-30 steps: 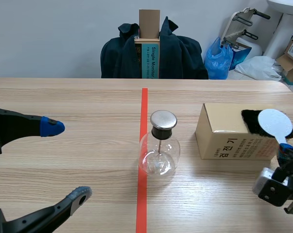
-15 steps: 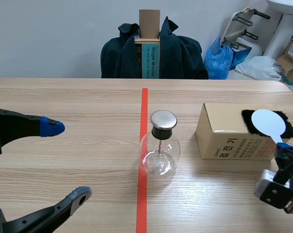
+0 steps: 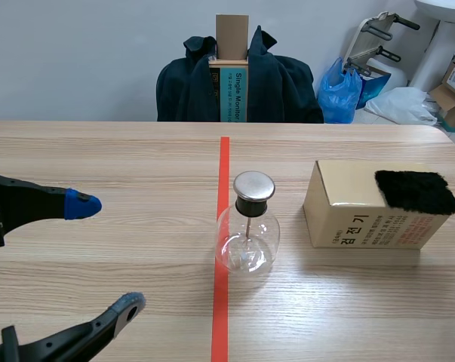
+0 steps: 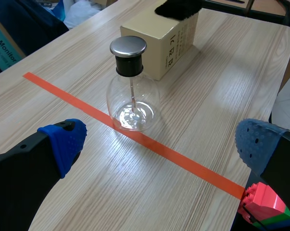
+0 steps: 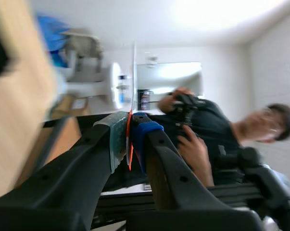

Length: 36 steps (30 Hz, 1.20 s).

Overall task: Do the electroscope experiment.
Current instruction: 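Rub the plate on the fur, then bring the plate to the electroscope and point at the metal foil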

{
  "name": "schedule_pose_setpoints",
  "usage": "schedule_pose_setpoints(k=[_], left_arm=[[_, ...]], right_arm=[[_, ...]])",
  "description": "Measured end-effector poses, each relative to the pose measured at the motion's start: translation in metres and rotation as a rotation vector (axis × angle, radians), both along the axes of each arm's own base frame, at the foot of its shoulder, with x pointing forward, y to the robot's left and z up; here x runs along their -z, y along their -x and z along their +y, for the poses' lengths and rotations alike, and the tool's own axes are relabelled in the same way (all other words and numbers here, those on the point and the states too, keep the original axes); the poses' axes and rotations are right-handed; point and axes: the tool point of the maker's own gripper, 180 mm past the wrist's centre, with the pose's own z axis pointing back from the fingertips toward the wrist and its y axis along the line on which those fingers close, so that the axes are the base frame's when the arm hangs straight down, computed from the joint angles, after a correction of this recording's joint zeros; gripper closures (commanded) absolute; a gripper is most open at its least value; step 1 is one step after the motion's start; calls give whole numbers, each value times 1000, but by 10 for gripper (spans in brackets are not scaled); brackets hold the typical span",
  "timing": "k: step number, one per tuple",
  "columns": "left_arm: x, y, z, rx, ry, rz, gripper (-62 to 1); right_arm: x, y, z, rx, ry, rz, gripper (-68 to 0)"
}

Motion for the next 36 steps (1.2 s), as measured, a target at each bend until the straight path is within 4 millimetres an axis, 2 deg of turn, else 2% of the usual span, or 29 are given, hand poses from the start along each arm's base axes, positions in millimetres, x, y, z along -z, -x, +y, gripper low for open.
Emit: schedule_pose_setpoints(k=[3,6,8,11,12,15,18,21,22,28,32,36], left_arm=[[3,-3,2,-5,-11,0,-623],[13,-12,8,-17,-43,7,-623],[22,-19,13,-26,-70,17,-623],[37,-29,18,-36,-93,34,-623],[43,-31,20,-38,-98,42,-621],[63,-36,21,-41,-106,83,-394],[82,-41,13,-40,-91,122,-180],[95,-47,-5,-30,-56,148,-44],[98,-49,-12,-26,-44,153,-22],[105,-70,-49,-19,43,129,-23],[112,-87,-56,-68,37,108,-23],[120,-95,-58,-80,17,86,-23]], right_arm=[[-45,-3,-4,13,-4,-126,-7],[-83,-3,-5,33,-18,-226,-7],[-102,-2,-3,40,-29,-282,-7],[-121,-1,0,45,-29,-330,-7],[-125,-1,-1,54,-32,-338,-7],[-136,0,-3,80,-56,-356,-7],[-145,-1,2,72,-69,-359,-7],[-148,-1,5,60,-66,-367,-7],[-147,-2,7,56,-69,-364,-7],[-143,-12,32,-18,-101,-359,-7],[-147,-25,52,-57,-111,-375,-7],[-145,-36,73,-86,-147,-370,-7]])
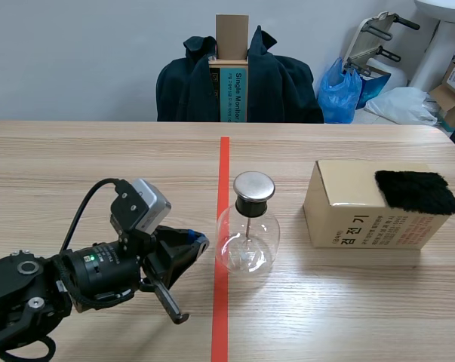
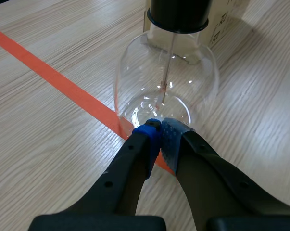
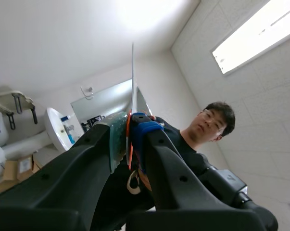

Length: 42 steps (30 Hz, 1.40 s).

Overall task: Do the electroscope experiment.
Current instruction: 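Bring the plate to the electroscope and point at the metal foil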

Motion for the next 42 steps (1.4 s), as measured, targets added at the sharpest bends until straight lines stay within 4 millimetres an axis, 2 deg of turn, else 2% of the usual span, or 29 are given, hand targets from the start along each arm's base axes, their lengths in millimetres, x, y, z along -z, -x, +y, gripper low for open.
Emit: schedule_pose_setpoints(k=[5,10,16,24,32,42], left_arm=[[9,1,5,-15,2,11,-23],[7,0,6,-19,12,4,-23],[7,0,6,-18,13,4,-23],[7,0,6,-18,13,4,-24],[7,0,6,-18,12,4,-26],[7,0,6,-18,12,4,-26]], right_arm=[[13,-9,42,-86,11,38,-7],[45,-12,74,-158,39,122,-7],[102,-15,88,-184,104,254,-7],[159,-5,102,-224,145,351,-7],[188,15,110,-271,172,429,-7],[192,32,118,-309,203,413,-7]])
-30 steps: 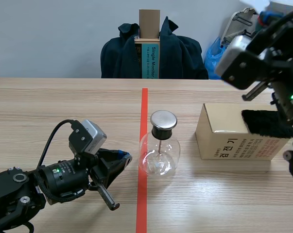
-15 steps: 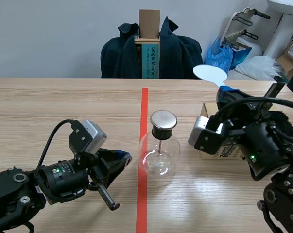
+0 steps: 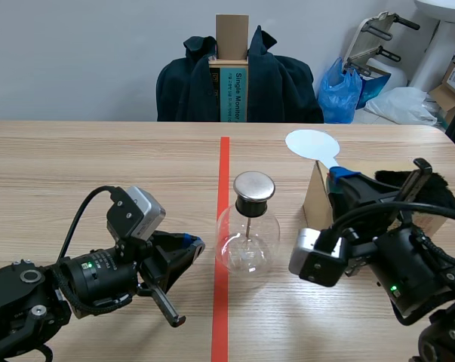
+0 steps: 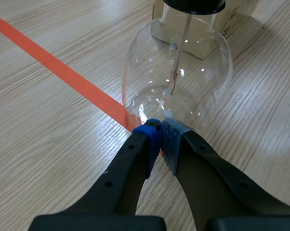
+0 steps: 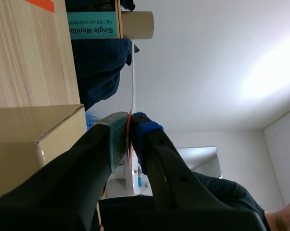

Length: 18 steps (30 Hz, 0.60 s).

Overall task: Do the electroscope experiment.
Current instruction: 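Bring the plate to the electroscope and point at the metal foil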

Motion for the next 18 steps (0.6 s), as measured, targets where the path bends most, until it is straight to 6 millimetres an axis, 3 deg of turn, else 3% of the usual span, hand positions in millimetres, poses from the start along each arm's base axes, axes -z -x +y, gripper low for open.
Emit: schedule_pose_setpoints(k=[13,18], left_arm=[[0,0,0,0,0,0,-26],[0,0,0,0,0,0,-26]], right_arm=[[0,7,6,-35,1,-12,-7],[-4,13,18,-112,8,-37,-7]])
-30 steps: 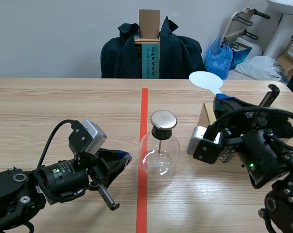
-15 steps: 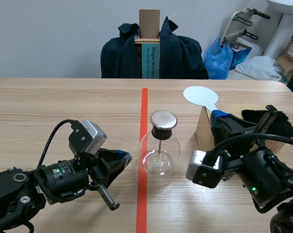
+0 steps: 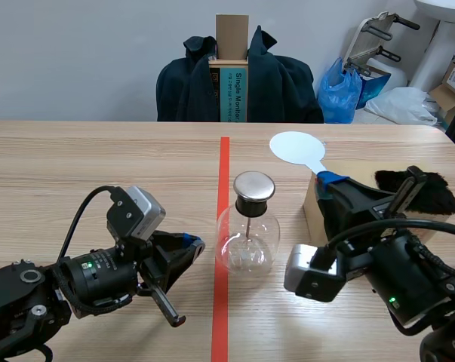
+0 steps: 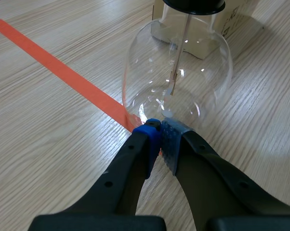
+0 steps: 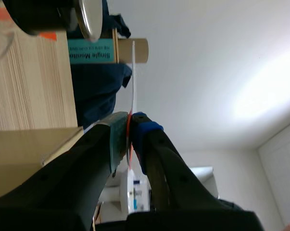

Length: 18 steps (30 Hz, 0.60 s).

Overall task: Do the electroscope experiment.
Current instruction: 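Bring the plate to the electroscope and point at the metal foil, then move the plate toward and away from the electroscope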

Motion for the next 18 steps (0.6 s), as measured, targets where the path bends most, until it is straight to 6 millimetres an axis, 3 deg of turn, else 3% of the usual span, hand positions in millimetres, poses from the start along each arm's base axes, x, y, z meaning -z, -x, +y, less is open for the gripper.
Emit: schedule_pose_setpoints(k=[18], left_arm=[[0,0,0,0,0,0,-26]], right_arm=[[1,22,30,-207,18,-9,-7]])
